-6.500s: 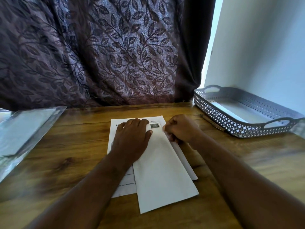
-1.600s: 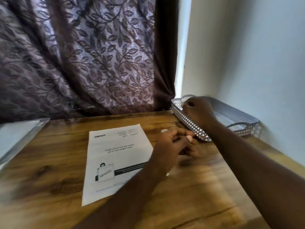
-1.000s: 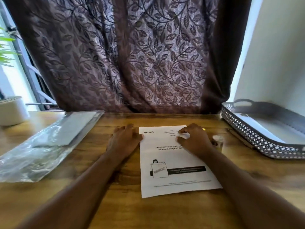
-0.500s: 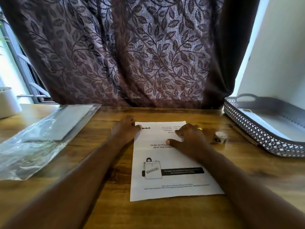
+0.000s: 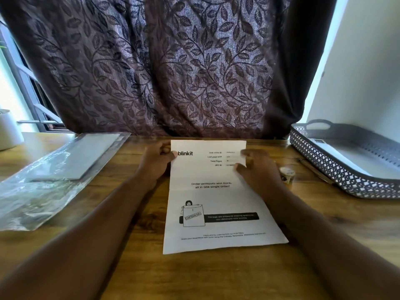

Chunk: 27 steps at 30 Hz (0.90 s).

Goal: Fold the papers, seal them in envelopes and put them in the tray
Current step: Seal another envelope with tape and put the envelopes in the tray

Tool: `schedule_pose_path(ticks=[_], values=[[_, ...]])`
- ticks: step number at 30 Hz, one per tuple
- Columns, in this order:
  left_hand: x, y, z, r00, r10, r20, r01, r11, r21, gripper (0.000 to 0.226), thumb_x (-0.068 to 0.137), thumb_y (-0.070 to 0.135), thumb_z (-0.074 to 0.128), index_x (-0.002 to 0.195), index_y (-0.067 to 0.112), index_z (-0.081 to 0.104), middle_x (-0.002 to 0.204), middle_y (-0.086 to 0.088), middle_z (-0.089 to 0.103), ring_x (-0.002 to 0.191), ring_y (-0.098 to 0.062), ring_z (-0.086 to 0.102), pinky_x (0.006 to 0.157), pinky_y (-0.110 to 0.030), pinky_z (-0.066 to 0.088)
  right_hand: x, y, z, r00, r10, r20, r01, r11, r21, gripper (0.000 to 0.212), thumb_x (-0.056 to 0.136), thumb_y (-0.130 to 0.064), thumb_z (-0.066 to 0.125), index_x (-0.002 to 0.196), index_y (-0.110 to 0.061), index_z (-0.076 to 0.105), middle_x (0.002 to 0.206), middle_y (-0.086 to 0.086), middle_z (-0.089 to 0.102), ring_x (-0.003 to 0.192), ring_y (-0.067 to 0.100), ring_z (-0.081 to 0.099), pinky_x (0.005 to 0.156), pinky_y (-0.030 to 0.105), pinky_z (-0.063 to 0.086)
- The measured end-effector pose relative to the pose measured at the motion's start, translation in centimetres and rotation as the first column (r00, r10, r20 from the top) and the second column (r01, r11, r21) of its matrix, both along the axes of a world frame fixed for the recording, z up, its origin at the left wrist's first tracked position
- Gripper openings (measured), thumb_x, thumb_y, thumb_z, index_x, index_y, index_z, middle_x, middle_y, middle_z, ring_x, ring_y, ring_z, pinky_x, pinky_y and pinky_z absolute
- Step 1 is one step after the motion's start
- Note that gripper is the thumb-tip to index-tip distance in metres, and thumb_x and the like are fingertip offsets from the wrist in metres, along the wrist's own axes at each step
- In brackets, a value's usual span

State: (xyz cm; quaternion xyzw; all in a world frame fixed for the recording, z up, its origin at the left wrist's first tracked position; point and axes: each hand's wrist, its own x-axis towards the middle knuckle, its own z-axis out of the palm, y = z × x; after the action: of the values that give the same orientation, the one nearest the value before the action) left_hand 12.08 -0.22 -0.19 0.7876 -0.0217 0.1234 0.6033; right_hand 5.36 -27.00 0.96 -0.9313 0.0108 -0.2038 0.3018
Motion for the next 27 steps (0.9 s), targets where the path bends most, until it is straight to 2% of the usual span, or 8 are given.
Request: schedule_pose_path(ticks=[3,5,7,14,16,19,23,27], values=[[-0.4,0.6,0.1,0.999,-0.054,-0.002,0.054,0.994,-0.090,0.016,0.094,0.009,0.067,0.106,0.018,0.072,0.099,-0.002,0.078,0.091,-0.023,0.075,0.084,-0.046,0.061,0.4,-1.3,0.2,0.998,-0.053,-0.025,0.057,0.976,0.211,0.038,0.089,-0.020,0.071,0.124,-0.011,0.062,0.113,0.003,0.069,0.107,0.025,0.065,0.086,0.035,0.051],[-0.7,0.8,0.0,0.997,-0.077,-0.010,0.075,0.987,-0.140,0.016,0.094,0.012,0.068,0.108,0.017,0.071,0.098,-0.001,0.079,0.090,-0.024,0.076,0.081,-0.044,0.062,0.3,-1.9,0.0,0.998,0.018,-0.066,0.005,0.939,0.343,0.019,0.089,-0.016,0.072,0.108,-0.018,0.067,0.094,-0.007,0.074,0.094,0.019,0.071,0.081,0.034,0.056],[-1.0,0.9,0.0,0.995,-0.100,-0.009,0.096,0.977,-0.191,0.017,0.093,0.012,0.069,0.110,0.015,0.071,0.099,-0.002,0.079,0.091,-0.023,0.076,0.081,-0.043,0.061,0.2,-2.3,-0.1,0.992,0.087,-0.092,-0.038,0.897,0.440,0.011,0.089,-0.013,0.074,0.097,-0.018,0.069,0.085,-0.004,0.077,0.084,0.015,0.075,0.080,0.035,0.060],[-1.8,0.9,0.4,0.963,-0.270,-0.007,0.253,0.912,-0.323,0.022,0.094,0.015,0.066,0.115,0.011,0.069,0.109,-0.010,0.077,0.098,-0.028,0.074,0.073,-0.036,0.062,-0.1,-2.3,0.1,0.982,0.176,-0.063,-0.107,0.805,0.584,0.007,0.093,-0.012,0.069,0.097,-0.016,0.074,0.092,-0.003,0.079,0.081,0.015,0.077,0.071,0.033,0.063],[-2.0,0.7,0.4,0.943,-0.333,-0.017,0.312,0.900,-0.303,0.026,0.093,0.014,0.065,0.118,0.011,0.067,0.113,-0.010,0.076,0.103,-0.028,0.073,0.083,-0.041,0.060,-0.2,-2.3,0.1,0.984,0.171,-0.043,-0.104,0.761,0.640,0.008,0.095,-0.013,0.066,0.095,-0.016,0.074,0.090,-0.004,0.079,0.079,0.016,0.077,0.064,0.029,0.061],[-2.1,0.4,0.1,0.930,-0.366,-0.026,0.352,0.911,-0.213,0.024,0.095,0.007,0.062,0.118,0.012,0.067,0.113,-0.008,0.076,0.104,-0.028,0.073,0.090,-0.044,0.057,-0.1,-2.5,0.1,0.986,0.166,-0.029,-0.098,0.705,0.703,0.012,0.097,-0.013,0.063,0.096,-0.013,0.074,0.092,0.002,0.080,0.080,0.021,0.077,0.067,0.034,0.061],[-2.0,0.4,0.3,0.935,-0.352,-0.046,0.339,0.924,-0.180,0.020,0.097,0.004,0.059,0.113,0.013,0.066,0.106,-0.006,0.078,0.098,-0.028,0.074,0.084,-0.045,0.061,0.0,-2.9,0.3,0.977,0.208,-0.034,-0.104,0.616,0.781,0.018,0.096,-0.007,0.058,0.096,-0.010,0.076,0.095,0.009,0.079,0.085,0.029,0.077,0.073,0.041,0.061],[-1.8,0.7,0.7,0.922,-0.383,-0.056,0.356,0.897,-0.263,0.020,0.099,0.006,0.057,0.115,0.016,0.064,0.110,-0.007,0.076,0.099,-0.027,0.074,0.078,-0.042,0.062,-0.1,-2.9,0.5,0.957,0.289,-0.021,-0.137,0.514,0.847,0.024,0.094,-0.004,0.055,0.092,-0.013,0.078,0.099,0.012,0.078,0.086,0.031,0.076,0.060,0.035,0.061]])
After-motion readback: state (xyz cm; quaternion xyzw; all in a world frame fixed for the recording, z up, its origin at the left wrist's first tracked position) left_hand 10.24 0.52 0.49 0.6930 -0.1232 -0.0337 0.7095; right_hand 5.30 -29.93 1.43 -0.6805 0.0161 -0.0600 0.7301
